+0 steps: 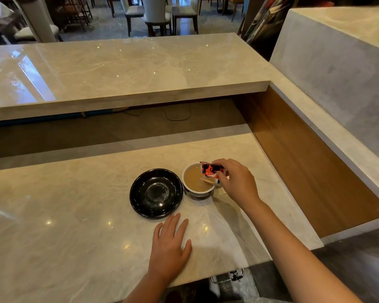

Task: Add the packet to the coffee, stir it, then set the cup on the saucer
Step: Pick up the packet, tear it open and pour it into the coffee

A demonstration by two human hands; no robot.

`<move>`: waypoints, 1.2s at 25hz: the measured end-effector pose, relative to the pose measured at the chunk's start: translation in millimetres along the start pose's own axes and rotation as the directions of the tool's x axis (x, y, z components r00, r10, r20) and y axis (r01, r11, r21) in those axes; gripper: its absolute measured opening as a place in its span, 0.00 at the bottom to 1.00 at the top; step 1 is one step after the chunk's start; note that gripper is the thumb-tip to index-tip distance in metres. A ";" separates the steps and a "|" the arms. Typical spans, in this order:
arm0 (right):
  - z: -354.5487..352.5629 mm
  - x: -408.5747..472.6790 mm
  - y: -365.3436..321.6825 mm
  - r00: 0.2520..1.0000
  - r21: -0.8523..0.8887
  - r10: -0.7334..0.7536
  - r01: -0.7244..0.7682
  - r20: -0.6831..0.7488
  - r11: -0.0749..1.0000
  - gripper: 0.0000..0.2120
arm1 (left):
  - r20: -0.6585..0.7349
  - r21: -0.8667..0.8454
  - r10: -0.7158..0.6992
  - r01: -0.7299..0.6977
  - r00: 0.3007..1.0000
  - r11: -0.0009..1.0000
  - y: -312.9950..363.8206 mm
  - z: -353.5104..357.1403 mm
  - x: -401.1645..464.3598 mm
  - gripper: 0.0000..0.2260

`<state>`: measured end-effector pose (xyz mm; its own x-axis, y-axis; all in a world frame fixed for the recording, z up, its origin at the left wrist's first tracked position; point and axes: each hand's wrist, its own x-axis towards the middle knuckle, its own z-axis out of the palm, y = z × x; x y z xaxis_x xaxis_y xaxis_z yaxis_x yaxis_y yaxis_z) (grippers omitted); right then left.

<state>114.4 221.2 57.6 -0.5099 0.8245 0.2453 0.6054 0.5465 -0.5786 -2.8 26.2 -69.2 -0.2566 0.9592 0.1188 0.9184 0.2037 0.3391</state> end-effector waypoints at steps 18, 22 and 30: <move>-15.6 -9.5 -8.2 0.824 0.909 0.493 -0.391 0.278 0.141 0.05 | 0.009 -0.001 -0.016 0.016 1.000 1.000 -1.5 0.0 0.6 0.23; -26.6 -17.1 2.4 0.871 0.910 0.435 -0.351 0.229 0.223 0.09 | 0.027 0.014 -0.024 0.023 0.999 1.000 -1.7 -0.4 0.6 0.23; -58.6 -62.2 86.8 0.762 0.708 0.636 -0.515 0.121 0.483 0.06 | 0.052 0.004 -0.035 0.035 0.998 0.999 -0.1 -1.3 1.2 0.23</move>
<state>234.6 225.9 37.6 -0.0777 0.9583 -0.2749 0.1220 -0.2645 -0.9566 -3.6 27.1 -67.9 -0.2726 0.9604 0.0578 0.9101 0.2379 0.3392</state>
